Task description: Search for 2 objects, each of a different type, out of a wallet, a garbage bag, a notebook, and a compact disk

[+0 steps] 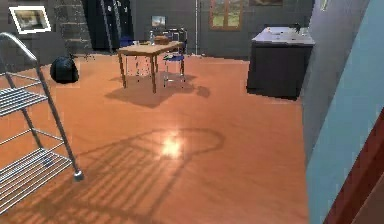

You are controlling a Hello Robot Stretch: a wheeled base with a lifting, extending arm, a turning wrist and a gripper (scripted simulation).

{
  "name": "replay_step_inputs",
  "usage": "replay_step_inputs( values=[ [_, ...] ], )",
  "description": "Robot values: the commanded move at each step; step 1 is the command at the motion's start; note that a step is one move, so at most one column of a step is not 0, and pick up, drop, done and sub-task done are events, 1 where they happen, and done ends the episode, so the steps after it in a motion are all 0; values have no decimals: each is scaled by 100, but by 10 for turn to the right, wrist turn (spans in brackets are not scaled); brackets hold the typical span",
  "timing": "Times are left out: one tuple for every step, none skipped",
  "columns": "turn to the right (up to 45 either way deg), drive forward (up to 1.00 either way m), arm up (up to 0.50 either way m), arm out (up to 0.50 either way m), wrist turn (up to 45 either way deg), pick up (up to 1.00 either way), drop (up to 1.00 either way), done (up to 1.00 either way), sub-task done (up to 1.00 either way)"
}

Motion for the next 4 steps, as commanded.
replay_step_inputs(
  values=[
    [0, 55, 0, 0, 0, 0, 0, 0, 0],
    [90, 0, 0, 0, 0, 0, 0, 0, 0],
    [0, 100, 0, 0, 0, 0, 0, 0, 0],
    [0, 100, 0, 0, 0, 0, 0, 0, 0]
  ],
)
